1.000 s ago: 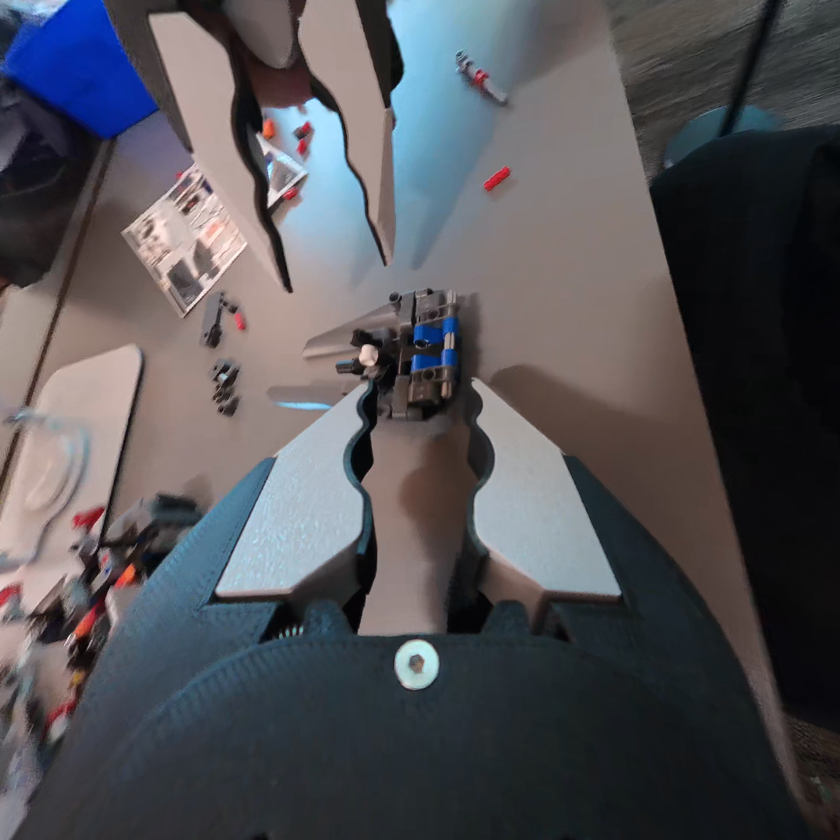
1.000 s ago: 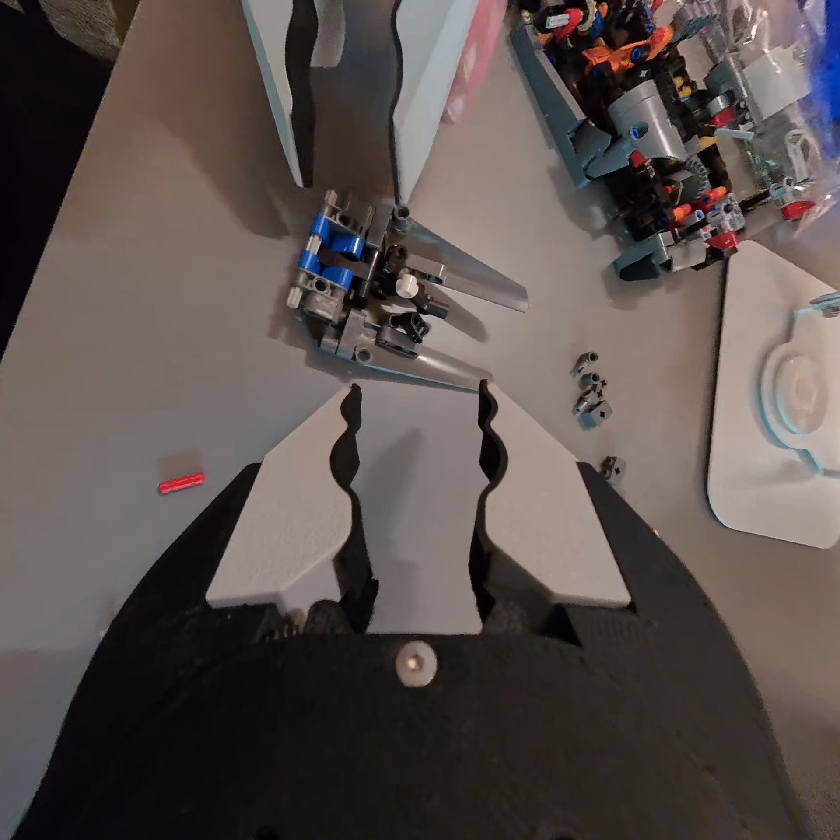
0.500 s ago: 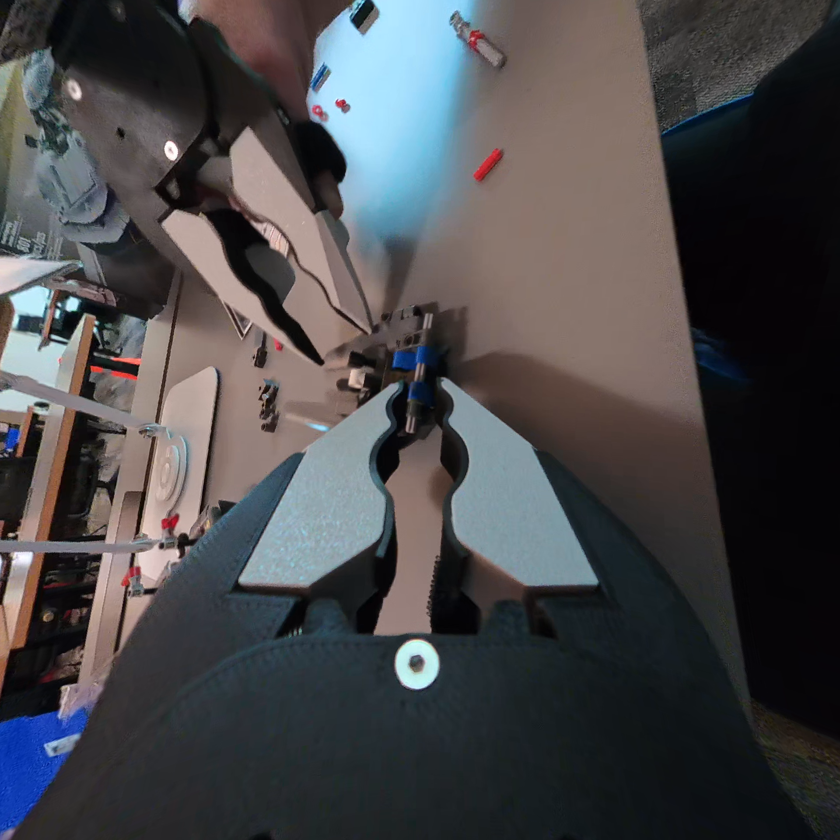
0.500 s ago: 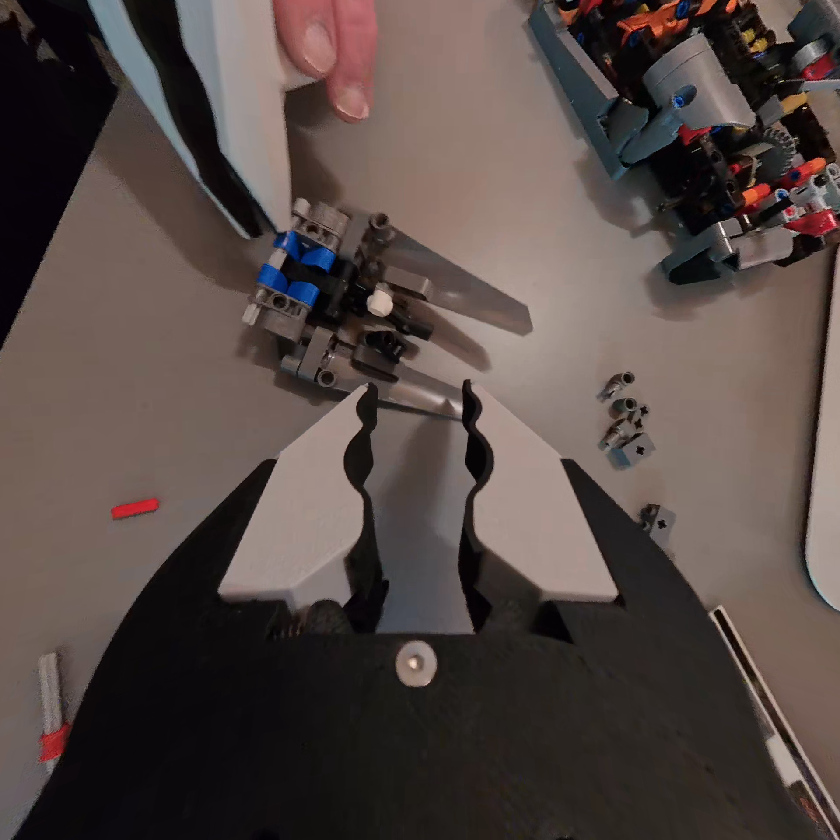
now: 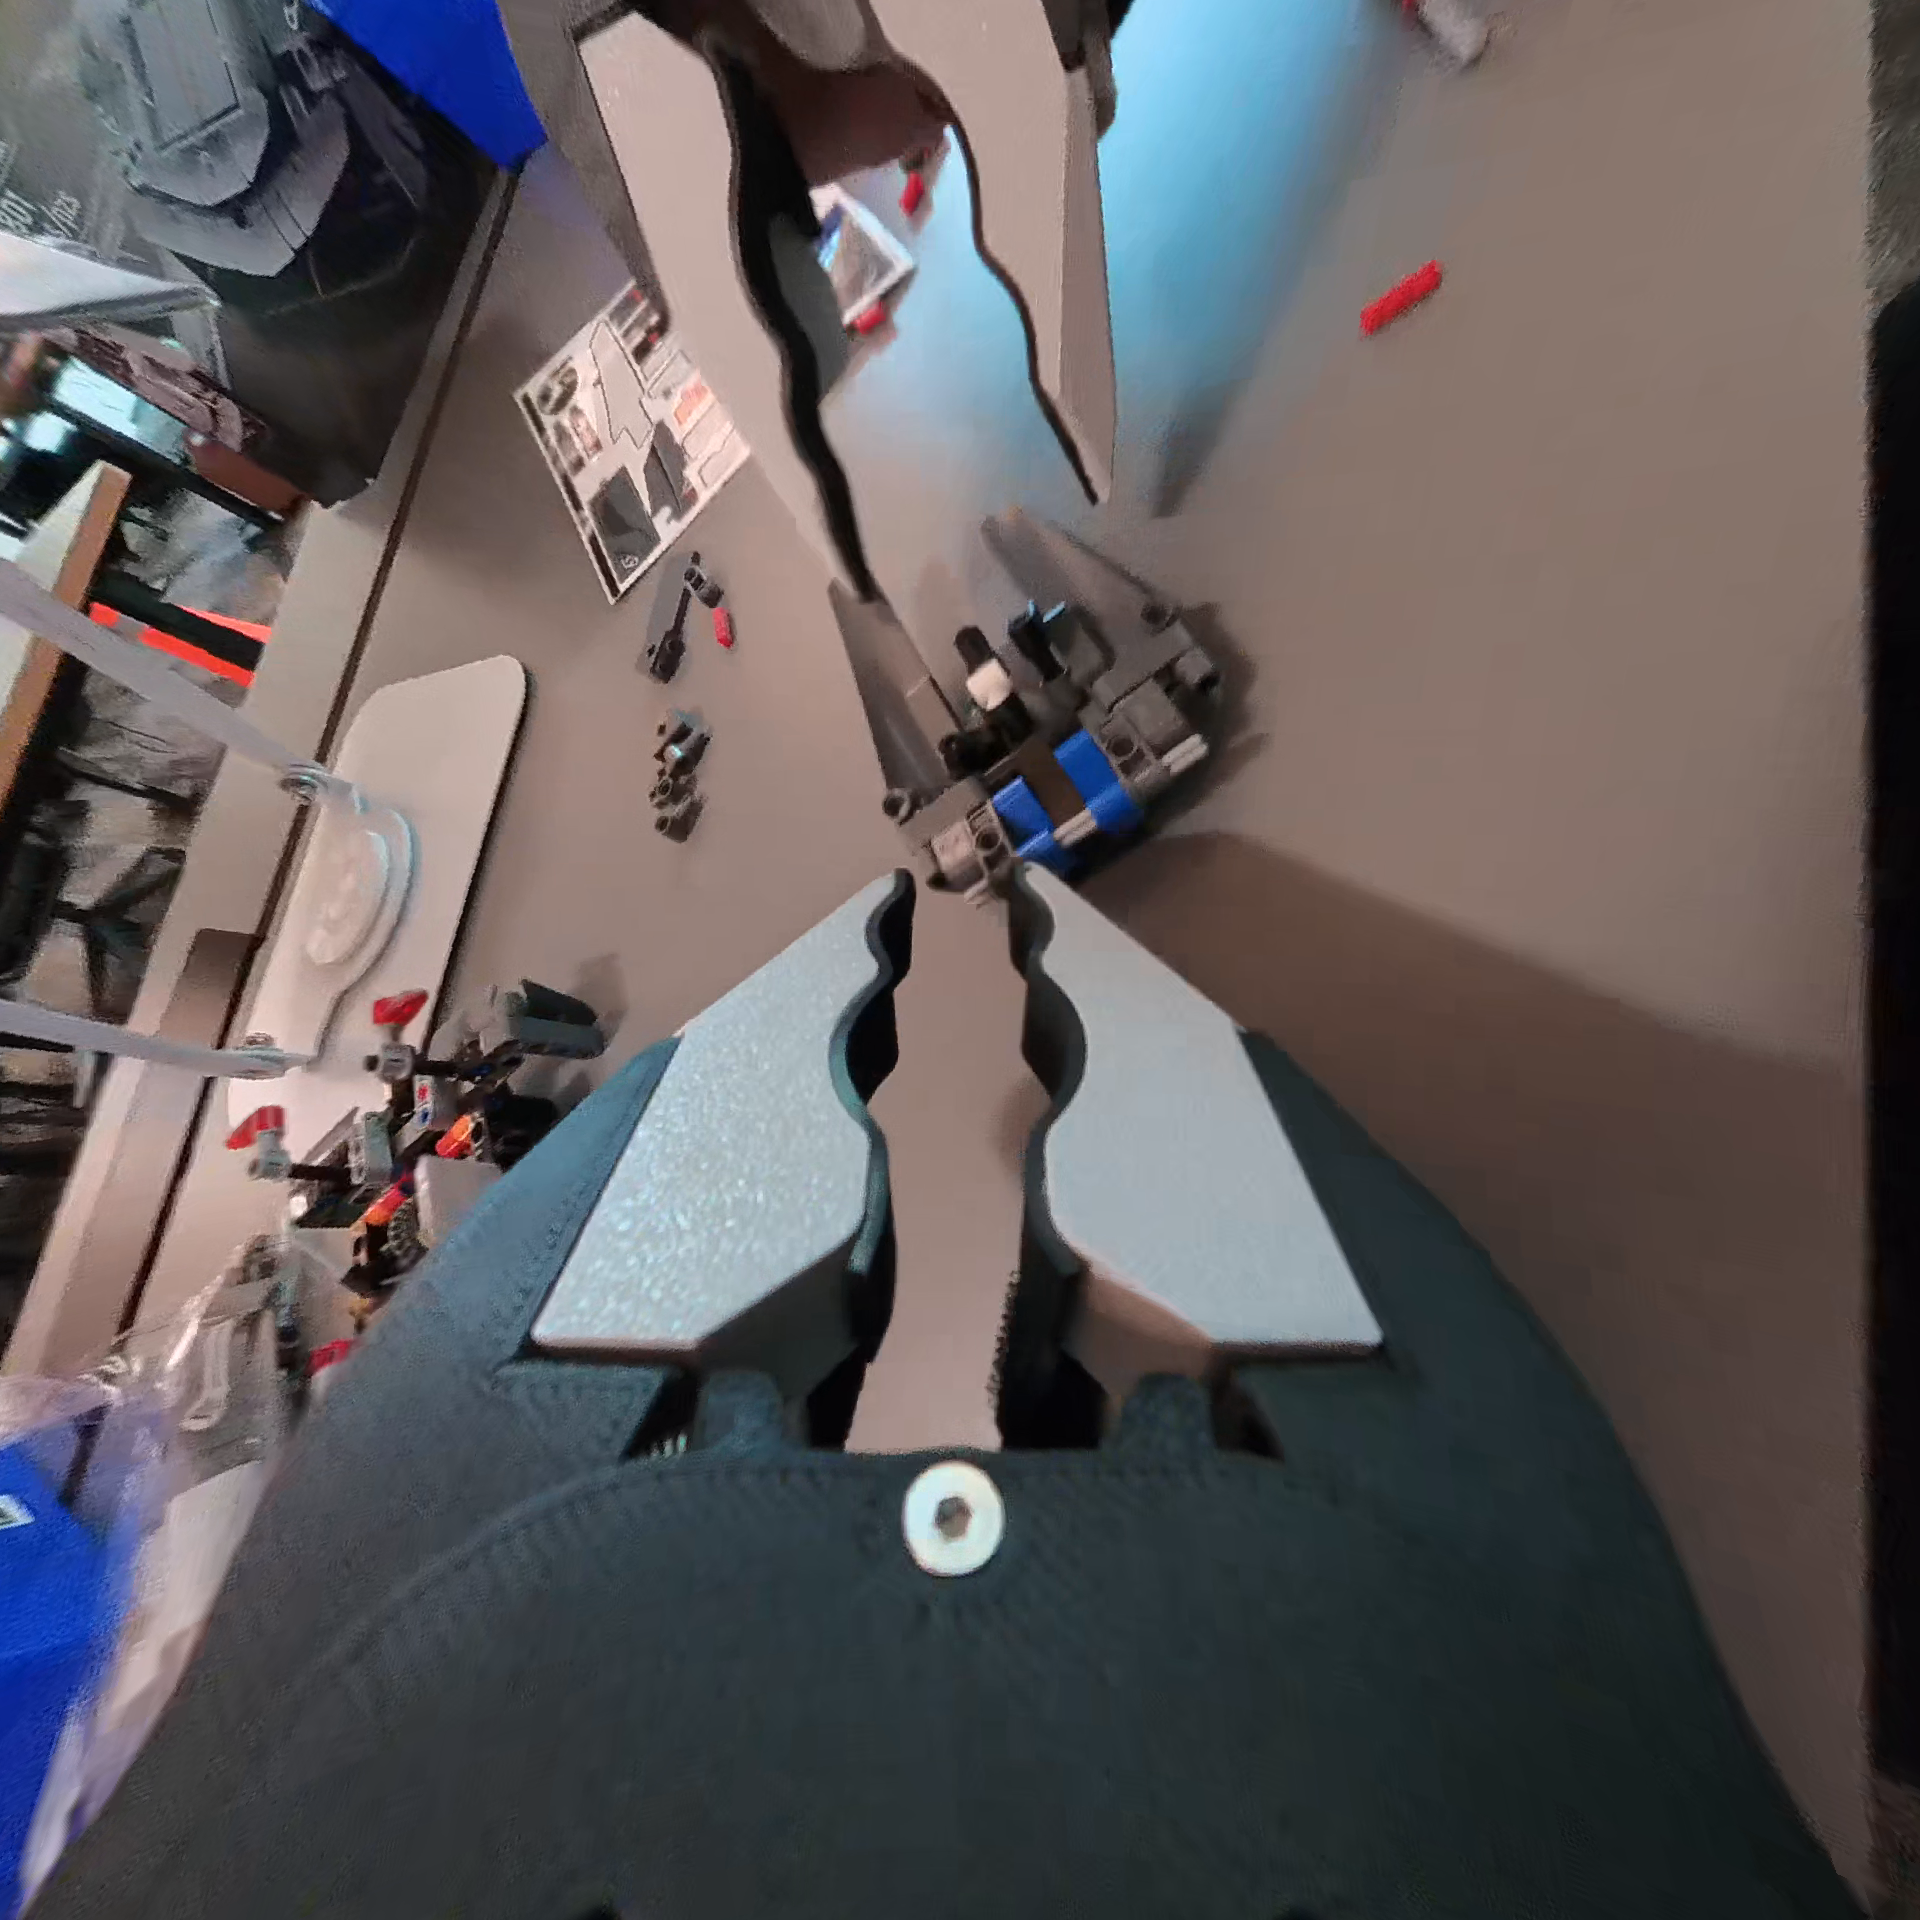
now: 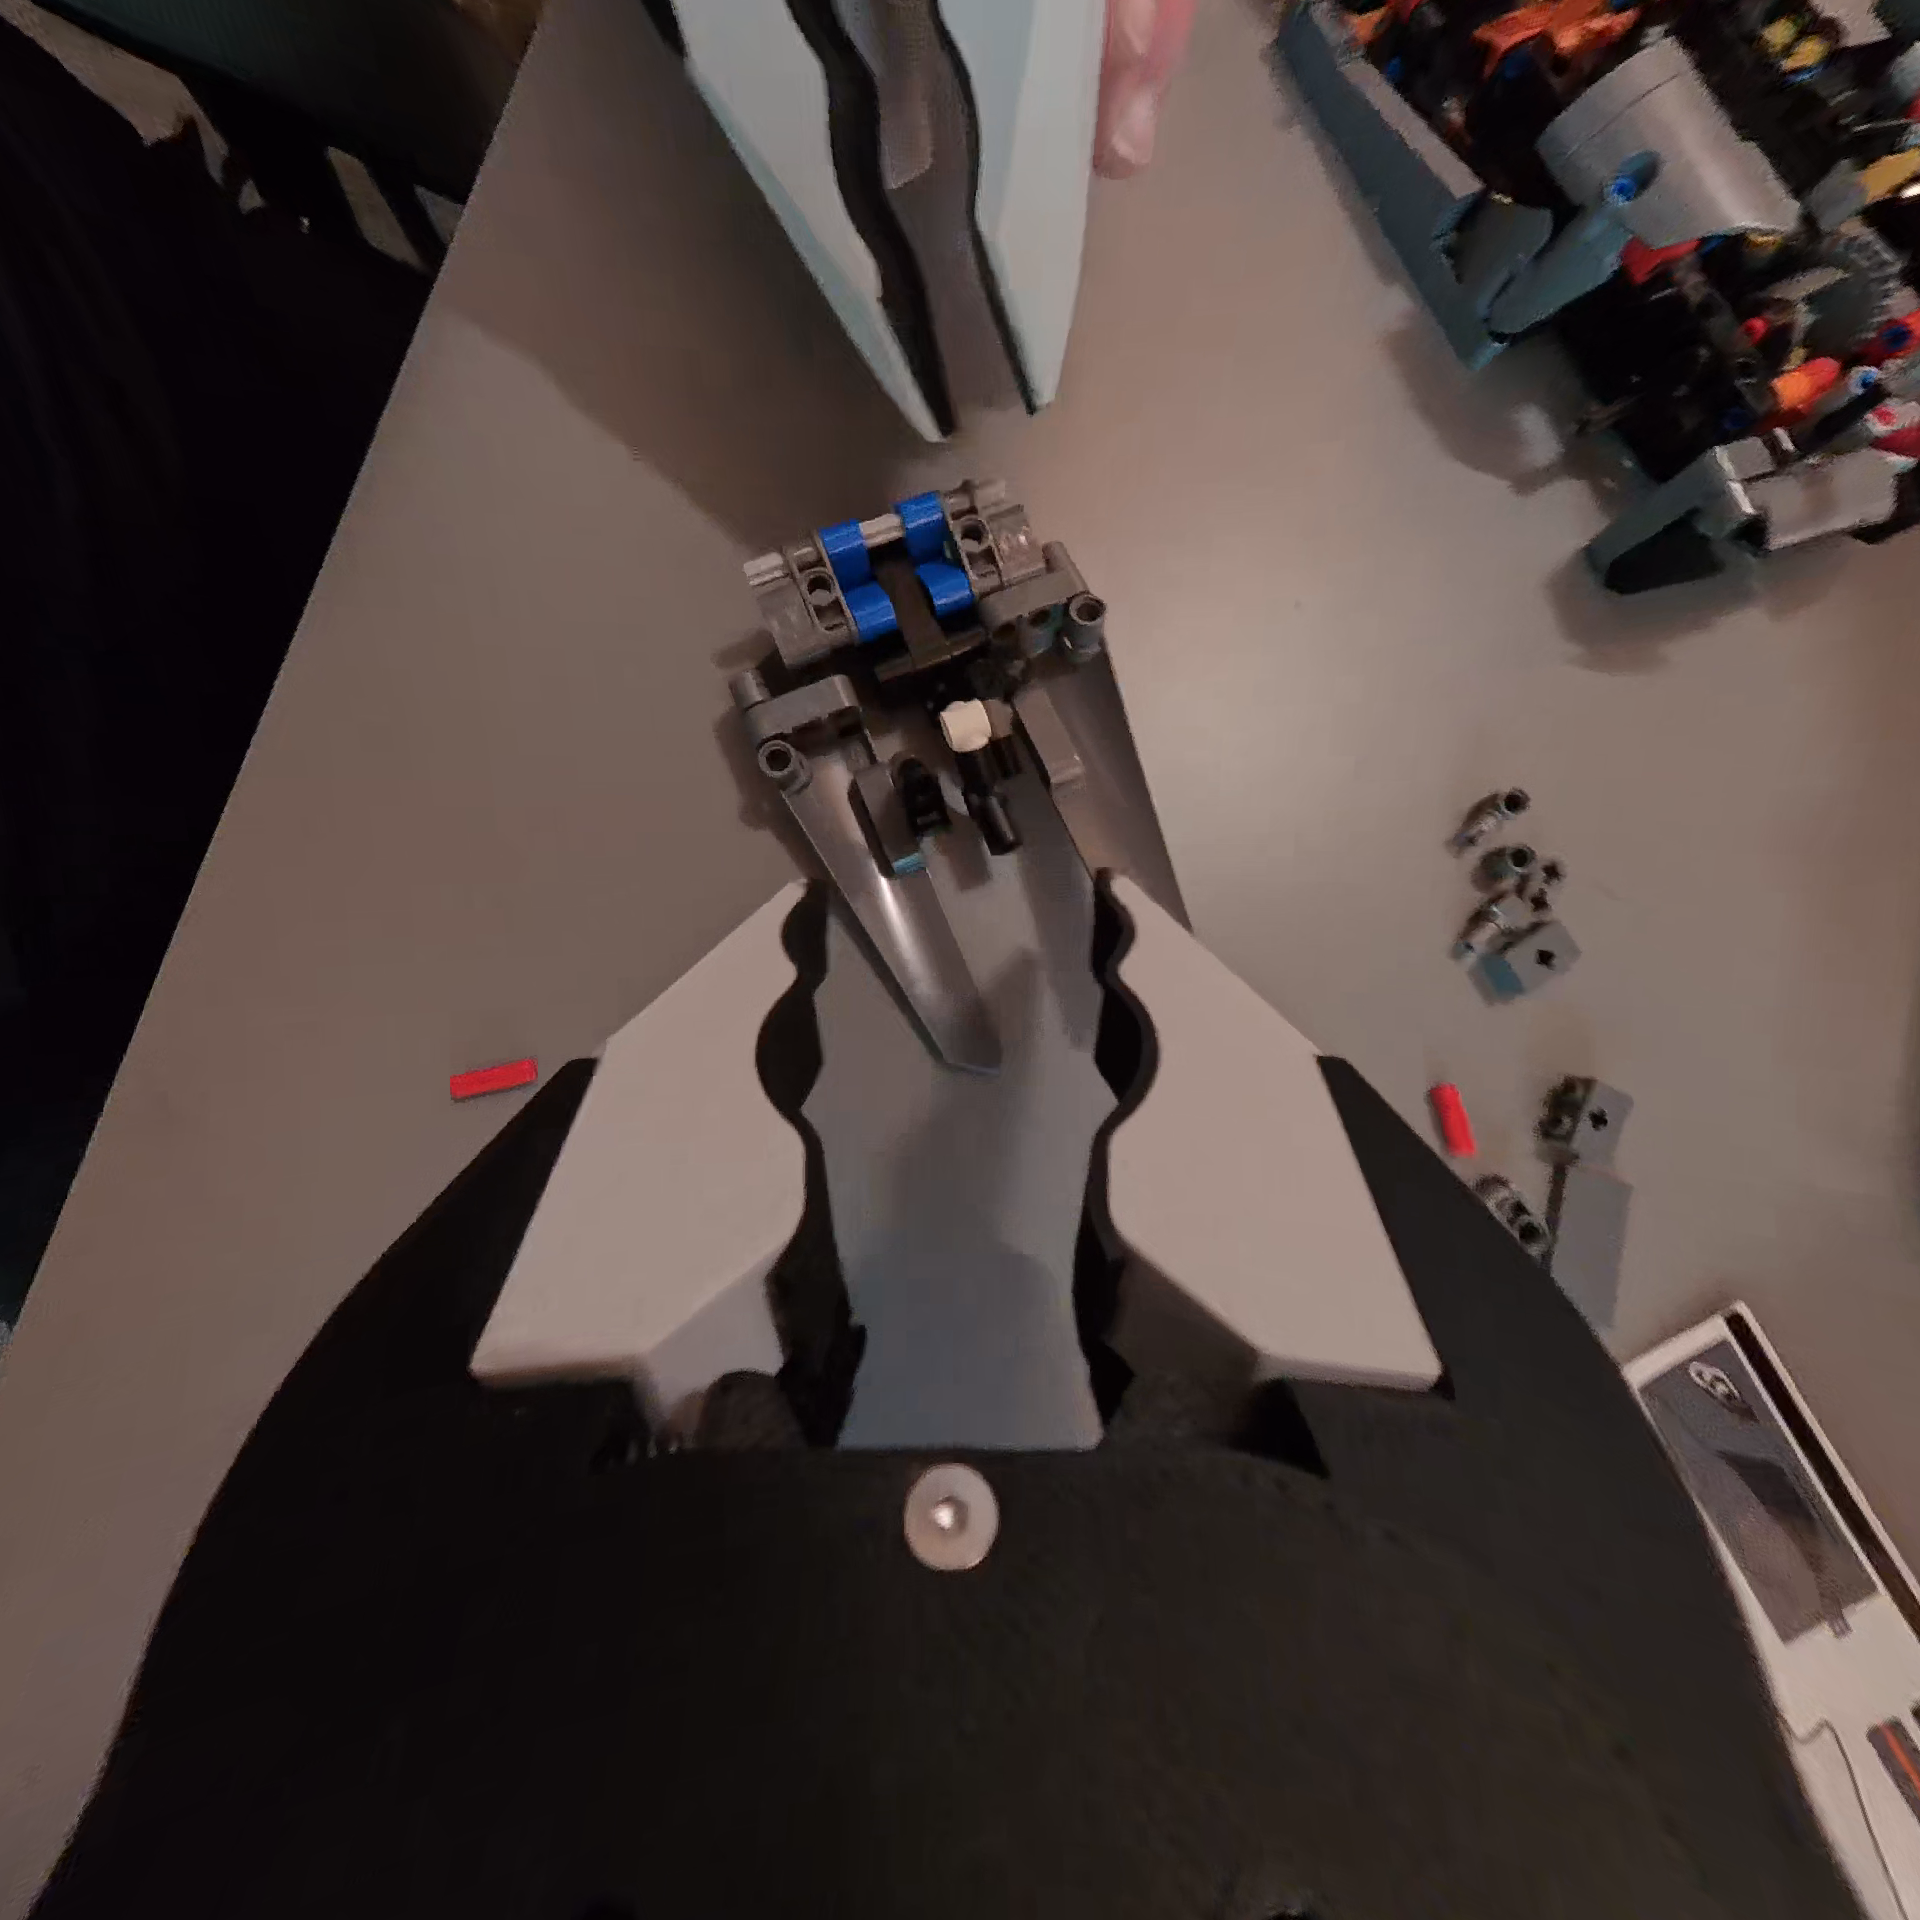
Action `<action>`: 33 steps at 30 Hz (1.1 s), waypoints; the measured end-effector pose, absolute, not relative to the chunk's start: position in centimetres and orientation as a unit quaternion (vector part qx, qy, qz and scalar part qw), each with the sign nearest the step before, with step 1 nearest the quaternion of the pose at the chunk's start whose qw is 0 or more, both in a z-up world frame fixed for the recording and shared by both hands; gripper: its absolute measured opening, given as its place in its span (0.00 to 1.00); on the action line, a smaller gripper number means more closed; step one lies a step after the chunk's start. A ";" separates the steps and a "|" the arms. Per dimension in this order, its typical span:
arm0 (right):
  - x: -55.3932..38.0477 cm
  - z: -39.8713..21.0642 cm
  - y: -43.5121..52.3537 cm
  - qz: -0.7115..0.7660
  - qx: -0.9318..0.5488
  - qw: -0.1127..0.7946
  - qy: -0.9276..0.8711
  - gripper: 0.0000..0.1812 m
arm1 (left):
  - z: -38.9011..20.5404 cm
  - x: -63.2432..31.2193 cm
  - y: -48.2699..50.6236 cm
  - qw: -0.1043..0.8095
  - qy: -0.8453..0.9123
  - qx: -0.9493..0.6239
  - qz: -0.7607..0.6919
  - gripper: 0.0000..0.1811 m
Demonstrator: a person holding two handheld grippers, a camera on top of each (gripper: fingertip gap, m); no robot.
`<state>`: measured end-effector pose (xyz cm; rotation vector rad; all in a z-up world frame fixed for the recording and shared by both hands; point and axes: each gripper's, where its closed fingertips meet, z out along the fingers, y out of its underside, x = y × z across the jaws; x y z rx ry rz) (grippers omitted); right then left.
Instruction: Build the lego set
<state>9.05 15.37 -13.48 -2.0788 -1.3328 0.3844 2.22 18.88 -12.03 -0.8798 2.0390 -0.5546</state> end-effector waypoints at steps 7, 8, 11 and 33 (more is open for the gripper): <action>9.3 -14.3 16.6 0.104 -0.778 0.333 -0.523 0.52 | -12.8 2.0 17.0 0.371 0.795 -0.419 -0.234 0.31; 9.0 -14.5 16.7 0.099 -0.773 0.332 -0.531 0.54 | -12.9 2.1 16.9 0.369 0.789 -0.431 -0.236 0.33; 7.7 -14.8 16.9 0.098 -0.762 0.328 -0.550 0.57 | -13.6 2.3 16.9 0.354 0.772 -0.473 -0.235 0.41; 5.8 -15.2 17.0 0.128 -0.777 0.308 -0.533 0.46 | -14.8 4.7 16.3 0.331 0.761 -0.504 -0.238 0.37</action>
